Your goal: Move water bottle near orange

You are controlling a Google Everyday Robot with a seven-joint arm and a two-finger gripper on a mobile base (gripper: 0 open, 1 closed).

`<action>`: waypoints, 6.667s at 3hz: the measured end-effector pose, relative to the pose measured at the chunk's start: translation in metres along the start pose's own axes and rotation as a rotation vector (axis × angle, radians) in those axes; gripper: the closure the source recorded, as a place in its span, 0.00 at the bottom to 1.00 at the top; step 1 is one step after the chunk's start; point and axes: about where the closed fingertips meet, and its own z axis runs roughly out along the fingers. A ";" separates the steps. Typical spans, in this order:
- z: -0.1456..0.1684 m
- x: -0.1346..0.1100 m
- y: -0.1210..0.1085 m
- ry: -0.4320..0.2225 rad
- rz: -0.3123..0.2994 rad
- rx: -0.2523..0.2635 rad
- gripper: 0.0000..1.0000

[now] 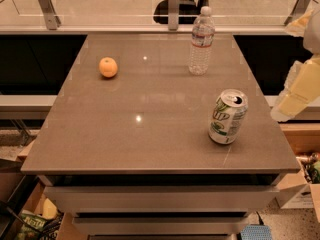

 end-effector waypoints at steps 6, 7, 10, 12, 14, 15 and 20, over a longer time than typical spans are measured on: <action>0.043 -0.003 -0.099 -0.344 0.269 0.185 0.00; 0.047 -0.018 -0.116 -0.416 0.274 0.211 0.00; 0.088 -0.059 -0.152 -0.651 0.339 0.174 0.00; 0.112 -0.082 -0.161 -0.756 0.370 0.130 0.00; 0.130 -0.108 -0.168 -0.836 0.362 0.096 0.00; 0.138 -0.120 -0.170 -0.867 0.350 0.079 0.00; 0.160 -0.165 -0.168 -0.932 0.285 0.008 0.41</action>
Offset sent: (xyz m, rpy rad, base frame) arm 0.0616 -0.0374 -0.0101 0.2941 -0.1070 -0.2410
